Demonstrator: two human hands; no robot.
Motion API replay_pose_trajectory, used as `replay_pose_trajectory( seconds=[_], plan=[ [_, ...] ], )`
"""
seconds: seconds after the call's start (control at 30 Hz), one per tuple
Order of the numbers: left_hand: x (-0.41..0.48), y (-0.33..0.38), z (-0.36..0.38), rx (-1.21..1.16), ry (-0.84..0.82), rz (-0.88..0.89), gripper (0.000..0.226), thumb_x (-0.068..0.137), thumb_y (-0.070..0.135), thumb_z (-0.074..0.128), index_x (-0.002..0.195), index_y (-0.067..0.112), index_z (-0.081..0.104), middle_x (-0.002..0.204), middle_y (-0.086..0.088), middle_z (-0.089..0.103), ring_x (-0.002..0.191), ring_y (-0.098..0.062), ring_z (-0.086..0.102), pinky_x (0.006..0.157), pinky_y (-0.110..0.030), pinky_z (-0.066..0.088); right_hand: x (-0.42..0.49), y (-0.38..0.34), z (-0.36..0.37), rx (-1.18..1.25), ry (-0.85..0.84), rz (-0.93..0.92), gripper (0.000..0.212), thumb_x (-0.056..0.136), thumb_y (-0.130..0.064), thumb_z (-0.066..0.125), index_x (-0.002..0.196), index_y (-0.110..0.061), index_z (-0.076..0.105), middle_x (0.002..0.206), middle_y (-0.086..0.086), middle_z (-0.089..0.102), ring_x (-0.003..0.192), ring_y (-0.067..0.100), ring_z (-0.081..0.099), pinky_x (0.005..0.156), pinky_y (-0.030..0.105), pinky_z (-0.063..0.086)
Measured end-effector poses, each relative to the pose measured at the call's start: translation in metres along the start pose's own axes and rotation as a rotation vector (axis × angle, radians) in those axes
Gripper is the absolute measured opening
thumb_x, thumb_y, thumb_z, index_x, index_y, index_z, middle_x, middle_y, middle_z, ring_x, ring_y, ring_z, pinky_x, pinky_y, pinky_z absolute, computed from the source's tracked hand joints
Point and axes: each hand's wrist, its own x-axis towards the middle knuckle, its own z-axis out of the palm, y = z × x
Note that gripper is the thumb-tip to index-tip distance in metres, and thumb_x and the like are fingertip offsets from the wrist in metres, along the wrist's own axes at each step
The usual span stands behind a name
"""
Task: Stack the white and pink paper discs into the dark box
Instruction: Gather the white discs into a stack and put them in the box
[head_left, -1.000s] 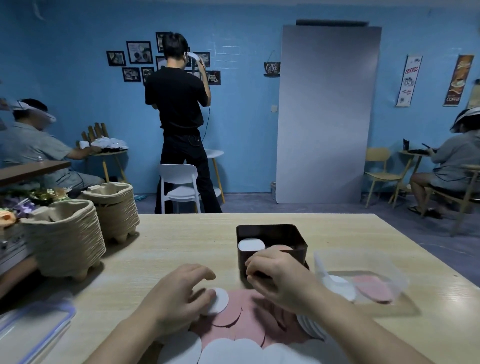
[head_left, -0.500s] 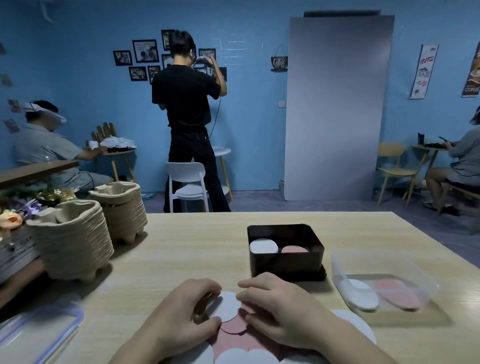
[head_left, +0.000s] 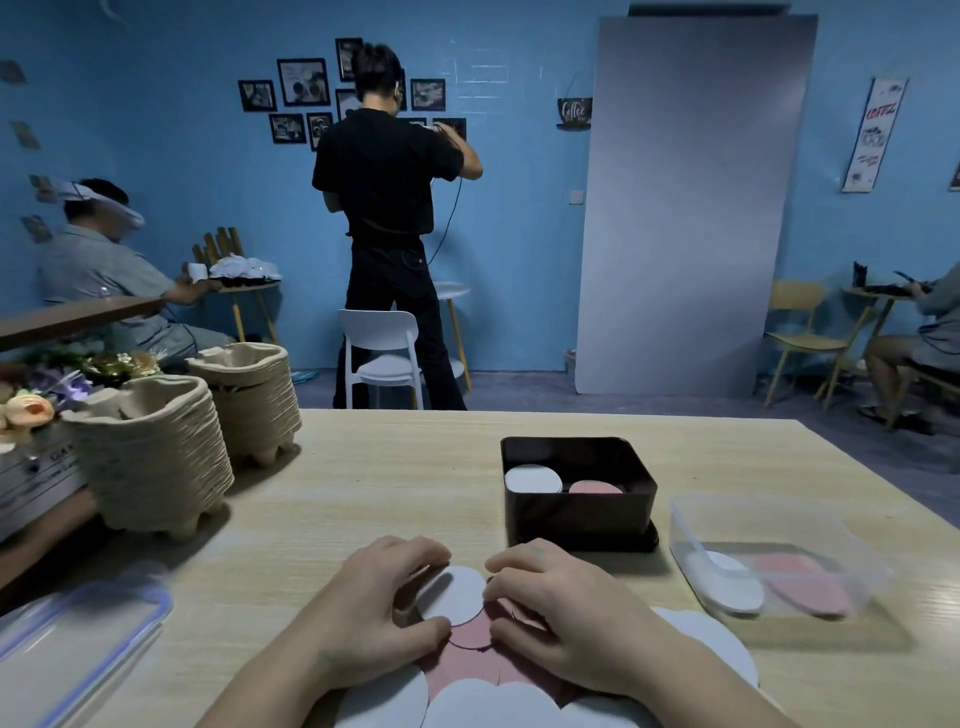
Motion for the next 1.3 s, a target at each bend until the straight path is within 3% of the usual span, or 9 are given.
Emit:
replay_pose_trajectory(
  seconds=[0.37,0.57,0.83,0.97,1.1,1.3],
  plan=[
    [0.002,-0.002,0.003,-0.101,0.031,-0.029,0.045,0.073,0.046,0.075,0.113,0.046,0.054,0.109,0.022,0.062,0.112,0.001,0.059,0.095,-0.031,0.052,0.000,-0.003,-0.002,0.023,0.007,0.023,0.033,0.097,-0.060,0.043,0.119,-0.038,0.056,0.140,-0.026,0.046,0.132,-0.007,0.036,0.098,0.028,0.049],
    [0.007,0.002,0.008,-0.105,-0.006,0.017,0.047,0.074,0.055,0.075,0.115,0.049,0.052,0.111,0.025,0.061,0.113,0.000,0.059,0.094,-0.030,0.052,0.006,-0.006,-0.006,0.110,-0.049,0.044,0.040,0.092,-0.067,0.051,0.119,-0.039,0.055,0.144,-0.028,0.045,0.134,-0.013,0.032,0.106,0.026,0.044],
    [0.003,0.001,0.003,-0.036,-0.010,0.037,0.046,0.074,0.061,0.072,0.113,0.046,0.054,0.105,0.022,0.058,0.102,0.000,0.055,0.088,-0.029,0.050,0.013,-0.006,-0.002,0.174,-0.038,0.065,0.036,0.082,-0.061,0.066,0.090,-0.028,0.052,0.101,-0.018,0.056,0.112,0.002,0.049,0.093,0.030,0.048],
    [0.001,0.001,0.001,-0.061,-0.026,0.022,0.047,0.073,0.060,0.074,0.113,0.045,0.055,0.105,0.020,0.059,0.102,0.000,0.055,0.089,-0.029,0.050,0.012,-0.004,-0.002,0.235,0.012,0.083,0.028,0.079,-0.051,0.073,0.091,-0.035,0.054,0.107,-0.017,0.058,0.109,0.006,0.054,0.093,0.029,0.048],
    [0.003,0.001,0.003,-0.088,-0.024,0.019,0.049,0.071,0.059,0.077,0.114,0.046,0.058,0.107,0.022,0.062,0.106,0.001,0.058,0.092,-0.029,0.051,0.012,-0.004,-0.002,0.241,-0.034,0.110,0.037,0.079,-0.056,0.073,0.101,-0.032,0.057,0.124,-0.017,0.059,0.124,-0.003,0.046,0.102,0.024,0.042],
    [0.003,-0.001,0.005,-0.175,0.003,-0.010,0.049,0.071,0.047,0.081,0.115,0.046,0.058,0.110,0.027,0.066,0.113,-0.001,0.061,0.096,-0.032,0.053,0.012,-0.007,-0.002,0.224,-0.030,0.130,0.033,0.079,-0.056,0.069,0.094,-0.032,0.053,0.113,-0.016,0.061,0.117,0.002,0.048,0.096,0.027,0.046]
  ],
)
